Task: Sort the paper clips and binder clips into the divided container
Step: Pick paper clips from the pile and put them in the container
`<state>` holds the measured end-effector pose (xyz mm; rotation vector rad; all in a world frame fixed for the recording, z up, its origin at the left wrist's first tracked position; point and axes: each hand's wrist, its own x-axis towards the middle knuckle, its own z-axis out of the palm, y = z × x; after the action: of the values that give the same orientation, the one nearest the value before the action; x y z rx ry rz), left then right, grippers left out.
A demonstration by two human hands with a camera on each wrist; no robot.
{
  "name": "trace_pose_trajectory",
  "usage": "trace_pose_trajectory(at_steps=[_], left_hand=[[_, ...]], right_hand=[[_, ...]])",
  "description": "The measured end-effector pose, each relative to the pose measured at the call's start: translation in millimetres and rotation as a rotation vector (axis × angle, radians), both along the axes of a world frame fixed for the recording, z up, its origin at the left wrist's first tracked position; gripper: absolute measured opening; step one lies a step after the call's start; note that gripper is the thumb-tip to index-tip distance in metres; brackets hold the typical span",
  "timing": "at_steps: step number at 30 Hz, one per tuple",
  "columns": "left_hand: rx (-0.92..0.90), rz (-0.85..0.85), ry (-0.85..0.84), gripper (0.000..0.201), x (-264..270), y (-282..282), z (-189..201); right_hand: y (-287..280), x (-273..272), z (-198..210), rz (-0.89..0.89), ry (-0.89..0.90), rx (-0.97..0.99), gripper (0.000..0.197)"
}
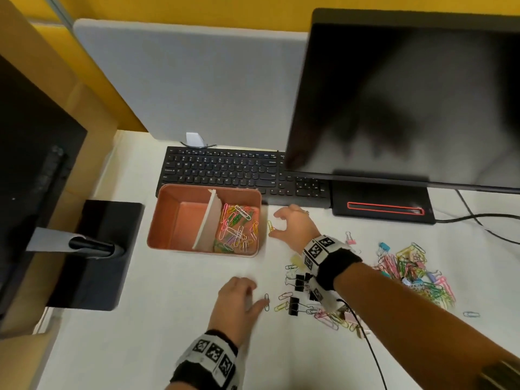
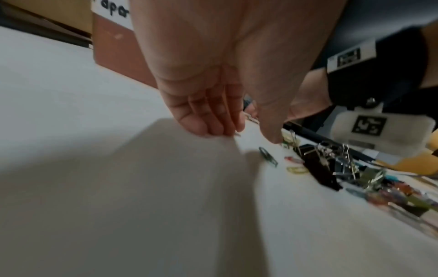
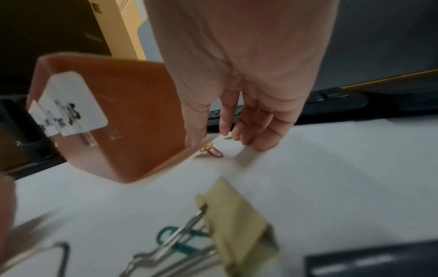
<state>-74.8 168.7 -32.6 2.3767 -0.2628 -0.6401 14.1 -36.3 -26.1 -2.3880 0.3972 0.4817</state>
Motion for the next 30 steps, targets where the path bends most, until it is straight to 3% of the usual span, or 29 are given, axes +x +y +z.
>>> trace_pose_trajectory(at_steps=[2,7,13,16,21,24,27,30], left_hand=[[0.053,-0.009,0.009,0.033,2.4,-10.8,-7.1],[0.057,-0.018,0.006,0.008,7.0,-21.3,-9.8],[0.050,-0.071,-0.058,0.011,5.7,-15.7,-12.2],[0.053,-0.159,-0.072,0.010,6.2,-11.8,-9.9],[-0.115,-0.323,0.035,0.009,1.7,-15.3,1.0],[0.017,-0.490,-0.122,0.008,-7.7,-22.5,-3.0],[0.020,-0.474,-0.178,0.010,-15.6,-31.2,-6.9],[-0.055,-0.440,-0.210,0.011,-17.6,-39.0,-12.1]], right_hand=[[7.4,5.7,-3.7,0.022,-0.002,-0.035,0.042],[10.6,9.3,-9.0,0.099,0.046,-0.057,0.022],[-8.8,-7.0,15.2,0.173,0.087,0.020,0.019],[-30.7,-41.1,40.8,0.149,0.024,0.053,0.010],[-54.1,-127.5,72.3,0.214,0.018,0.023,0.009],[-54.1,-180.8,56.2,0.264,0.036,0.065,0.009],[-42.8,-213.8,30.8,0.266,0.064,0.104,0.010],[-30.4,-215.9,11.0,0.249,-0.019,0.064,0.014]])
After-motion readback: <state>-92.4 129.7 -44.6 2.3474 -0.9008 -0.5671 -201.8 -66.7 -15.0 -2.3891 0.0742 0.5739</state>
